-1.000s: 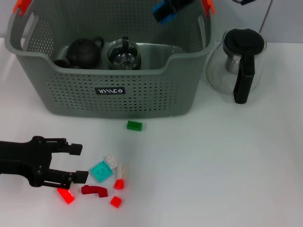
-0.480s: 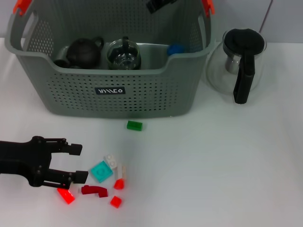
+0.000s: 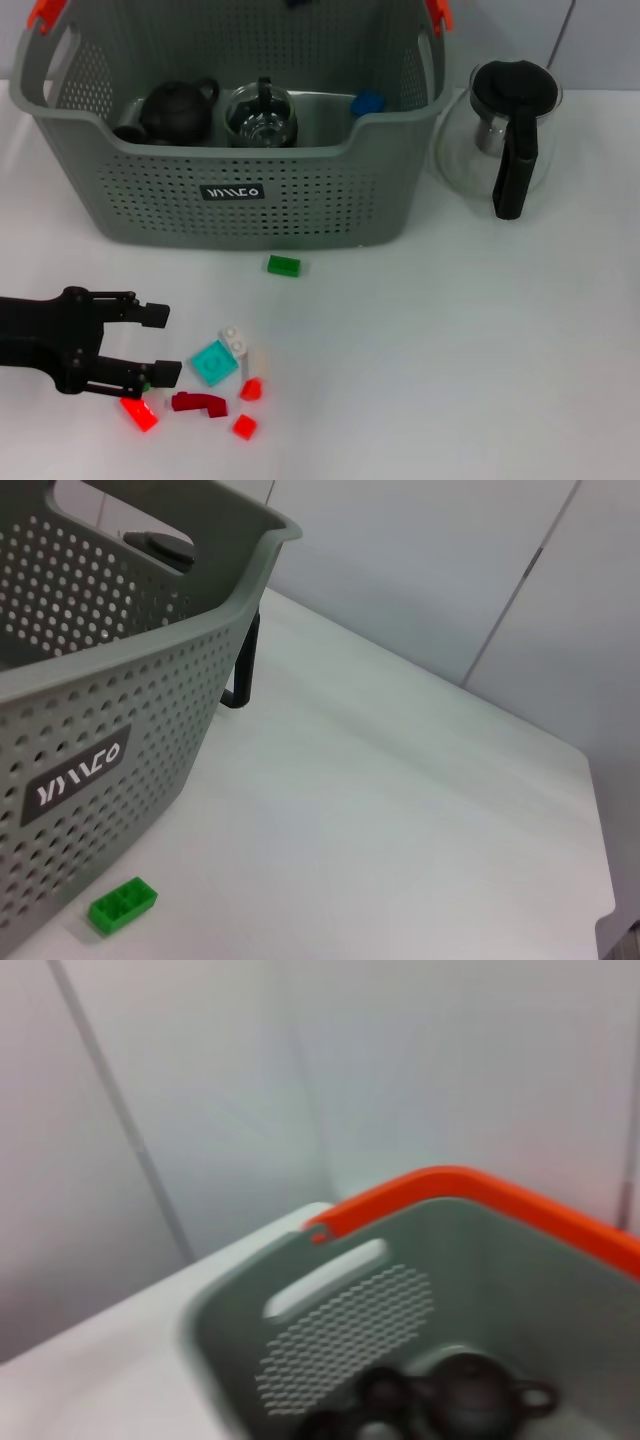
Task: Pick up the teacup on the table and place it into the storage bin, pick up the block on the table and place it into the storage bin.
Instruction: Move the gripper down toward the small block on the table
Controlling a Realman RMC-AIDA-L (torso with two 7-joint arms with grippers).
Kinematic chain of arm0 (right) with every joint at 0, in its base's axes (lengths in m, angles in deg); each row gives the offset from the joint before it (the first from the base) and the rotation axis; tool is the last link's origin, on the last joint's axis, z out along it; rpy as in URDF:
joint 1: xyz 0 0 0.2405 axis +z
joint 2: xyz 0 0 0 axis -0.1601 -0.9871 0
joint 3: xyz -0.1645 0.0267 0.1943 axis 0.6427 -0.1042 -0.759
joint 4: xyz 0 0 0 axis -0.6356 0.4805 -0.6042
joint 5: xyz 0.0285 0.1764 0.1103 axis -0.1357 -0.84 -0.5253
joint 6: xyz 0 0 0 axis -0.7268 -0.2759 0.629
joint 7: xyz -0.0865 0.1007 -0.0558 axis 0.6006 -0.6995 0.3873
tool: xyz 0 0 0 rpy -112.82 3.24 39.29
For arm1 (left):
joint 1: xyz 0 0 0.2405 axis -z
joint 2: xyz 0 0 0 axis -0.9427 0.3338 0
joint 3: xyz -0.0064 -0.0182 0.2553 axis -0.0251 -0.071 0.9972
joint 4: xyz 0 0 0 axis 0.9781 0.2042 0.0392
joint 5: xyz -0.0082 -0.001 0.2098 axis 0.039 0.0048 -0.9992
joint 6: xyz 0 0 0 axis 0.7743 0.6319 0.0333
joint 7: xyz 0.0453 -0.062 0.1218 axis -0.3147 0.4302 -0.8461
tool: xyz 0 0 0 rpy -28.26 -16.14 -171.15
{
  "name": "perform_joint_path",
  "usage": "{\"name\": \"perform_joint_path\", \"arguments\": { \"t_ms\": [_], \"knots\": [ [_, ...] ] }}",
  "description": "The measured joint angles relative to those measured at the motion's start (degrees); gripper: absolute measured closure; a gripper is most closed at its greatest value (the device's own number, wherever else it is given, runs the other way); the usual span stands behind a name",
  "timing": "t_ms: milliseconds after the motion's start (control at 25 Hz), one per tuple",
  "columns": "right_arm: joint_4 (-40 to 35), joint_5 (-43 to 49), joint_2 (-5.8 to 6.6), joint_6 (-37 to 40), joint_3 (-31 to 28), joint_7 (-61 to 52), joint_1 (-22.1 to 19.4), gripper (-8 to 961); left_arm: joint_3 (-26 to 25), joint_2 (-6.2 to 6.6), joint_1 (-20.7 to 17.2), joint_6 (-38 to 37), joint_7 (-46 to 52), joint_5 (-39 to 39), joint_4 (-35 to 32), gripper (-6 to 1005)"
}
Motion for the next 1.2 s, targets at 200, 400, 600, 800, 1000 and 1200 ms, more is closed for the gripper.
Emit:
{"name": "perform_joint_path", "arguments": {
  "t_ms": [200,400,600,800,1000,1200],
  "knots": [
    [-6.1,-3.9,-0.29,9.3,-0.8,1.6,-3.9,54,0.0,0.07,0.0,-0.1,0.0,0.0,0.0,139],
    [-8.5,-4.8,-1.17,18.7,-0.7,5.4,-7.3,55,0.0,0.10,-0.3,0.0,0.0,0.0,0.0,139],
    [-7.9,-4.7,-2.81,24.9,-0.3,9.5,-10.2,54,0.0,0.10,-0.6,0.4,-0.1,0.0,0.0,139],
    [-6.4,-4.5,-3.98,24.8,3.2,11.8,-13.1,54,0.0,0.10,-0.6,0.4,-0.1,0.0,0.0,139],
    [-1.7,-3.9,-4.17,20.3,8.1,13.9,-13.5,54,0.0,0.10,-0.6,0.5,-0.1,0.0,0.0,139],
    [2.4,-3.3,-4.50,14.5,12.5,15.6,-12.8,53,0.0,0.10,-0.8,0.7,-0.1,0.0,-0.1,139]
  ]
}}
